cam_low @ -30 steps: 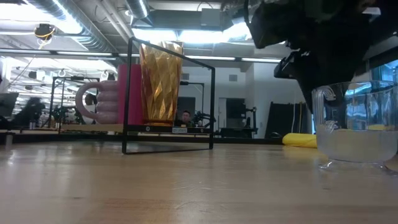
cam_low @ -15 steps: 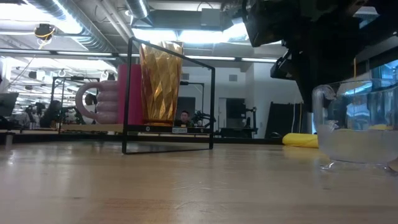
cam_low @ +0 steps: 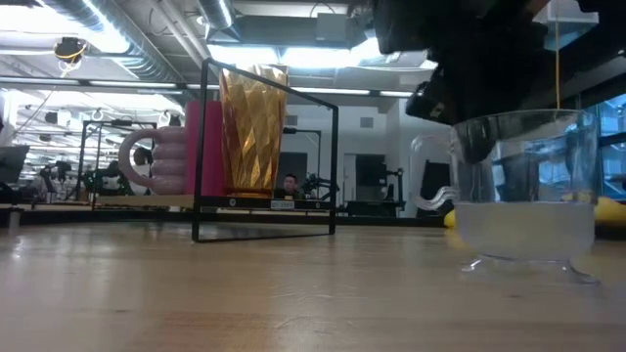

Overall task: Stack small to large cups/mugs on shelf
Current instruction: Put the transparent cup on the shelf

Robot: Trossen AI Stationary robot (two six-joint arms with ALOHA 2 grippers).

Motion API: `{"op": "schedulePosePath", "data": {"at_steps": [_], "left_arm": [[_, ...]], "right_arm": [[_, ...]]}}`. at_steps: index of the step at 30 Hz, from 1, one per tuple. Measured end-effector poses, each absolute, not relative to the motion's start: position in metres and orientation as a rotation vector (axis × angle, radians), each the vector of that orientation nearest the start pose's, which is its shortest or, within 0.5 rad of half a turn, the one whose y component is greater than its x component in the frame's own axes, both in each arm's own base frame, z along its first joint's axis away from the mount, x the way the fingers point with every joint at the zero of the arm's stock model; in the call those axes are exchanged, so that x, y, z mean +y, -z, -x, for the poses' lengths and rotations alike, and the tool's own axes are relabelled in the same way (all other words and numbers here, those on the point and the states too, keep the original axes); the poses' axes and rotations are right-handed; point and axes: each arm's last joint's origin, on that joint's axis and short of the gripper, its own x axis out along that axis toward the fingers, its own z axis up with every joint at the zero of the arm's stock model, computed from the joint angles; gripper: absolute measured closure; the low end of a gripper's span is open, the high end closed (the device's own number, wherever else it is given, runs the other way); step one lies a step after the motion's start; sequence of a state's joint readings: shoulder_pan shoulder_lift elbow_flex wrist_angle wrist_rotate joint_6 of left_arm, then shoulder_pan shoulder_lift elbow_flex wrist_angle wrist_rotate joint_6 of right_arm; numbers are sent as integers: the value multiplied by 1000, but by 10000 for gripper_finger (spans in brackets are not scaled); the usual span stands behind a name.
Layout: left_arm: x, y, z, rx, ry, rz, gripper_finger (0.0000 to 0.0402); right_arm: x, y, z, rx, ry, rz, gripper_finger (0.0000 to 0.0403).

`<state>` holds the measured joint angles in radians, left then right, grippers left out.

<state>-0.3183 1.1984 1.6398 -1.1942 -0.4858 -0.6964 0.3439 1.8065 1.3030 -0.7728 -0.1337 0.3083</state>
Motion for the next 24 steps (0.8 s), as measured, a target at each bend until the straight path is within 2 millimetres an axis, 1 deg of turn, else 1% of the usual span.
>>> {"op": "schedulePosePath", "data": {"at_steps": [3,8,10,16,19,22,24], "left_arm": [[-46,-445,-183,595,-388,373,321],[-46,-446,-184,582,-384,380,321],[-46,-446,-184,574,-382,384,321],[-47,-447,-185,568,-382,391,321],[-47,-447,-185,568,-383,394,321],[-47,-447,-185,568,-383,394,321],[-47,-447,-185,568,-383,394,321]], "right_arm": [[126,-207,-333,1299,-260,-74,369],[130,-221,-342,1222,-324,-25,369],[132,-225,-347,1201,-340,-30,369],[140,-220,-370,1212,-357,-8,369],[147,-229,-384,1174,-360,-7,364],[147,-246,-393,1126,-259,50,354],[138,-256,-393,1149,-141,83,349]]}}
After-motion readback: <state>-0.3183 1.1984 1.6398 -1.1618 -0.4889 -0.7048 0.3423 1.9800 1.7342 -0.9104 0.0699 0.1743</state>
